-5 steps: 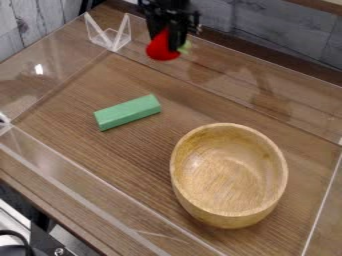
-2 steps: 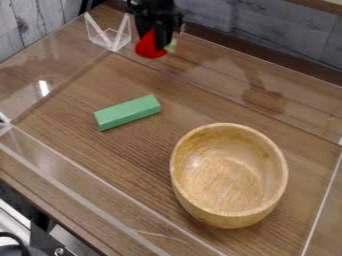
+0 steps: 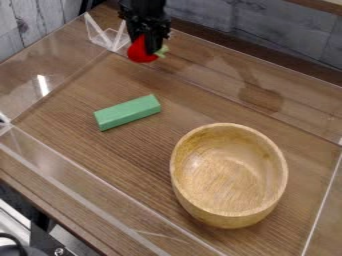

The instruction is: Move the red fruit to the left

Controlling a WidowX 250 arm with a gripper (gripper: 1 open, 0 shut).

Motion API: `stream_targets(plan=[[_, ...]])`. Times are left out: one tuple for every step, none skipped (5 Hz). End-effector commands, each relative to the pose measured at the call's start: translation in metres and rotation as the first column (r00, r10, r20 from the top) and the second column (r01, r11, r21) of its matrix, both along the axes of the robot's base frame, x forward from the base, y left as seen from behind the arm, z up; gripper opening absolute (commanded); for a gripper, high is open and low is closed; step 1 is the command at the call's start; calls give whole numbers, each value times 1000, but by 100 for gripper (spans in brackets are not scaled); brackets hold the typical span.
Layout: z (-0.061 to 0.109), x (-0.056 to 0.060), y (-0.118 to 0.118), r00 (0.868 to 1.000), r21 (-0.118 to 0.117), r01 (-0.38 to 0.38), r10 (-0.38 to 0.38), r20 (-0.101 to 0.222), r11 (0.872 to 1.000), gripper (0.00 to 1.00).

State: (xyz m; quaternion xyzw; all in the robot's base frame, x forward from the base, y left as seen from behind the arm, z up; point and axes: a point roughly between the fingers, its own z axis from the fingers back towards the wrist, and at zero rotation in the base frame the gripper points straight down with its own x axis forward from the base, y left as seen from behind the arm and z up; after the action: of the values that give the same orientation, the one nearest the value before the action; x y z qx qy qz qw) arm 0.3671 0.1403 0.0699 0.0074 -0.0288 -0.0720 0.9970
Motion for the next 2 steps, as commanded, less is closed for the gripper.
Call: stream_targets(plan=[[17,5,11,998,21,45,-46,54,999,0],[14,1,12,995,9,90,-90,42,996,0]])
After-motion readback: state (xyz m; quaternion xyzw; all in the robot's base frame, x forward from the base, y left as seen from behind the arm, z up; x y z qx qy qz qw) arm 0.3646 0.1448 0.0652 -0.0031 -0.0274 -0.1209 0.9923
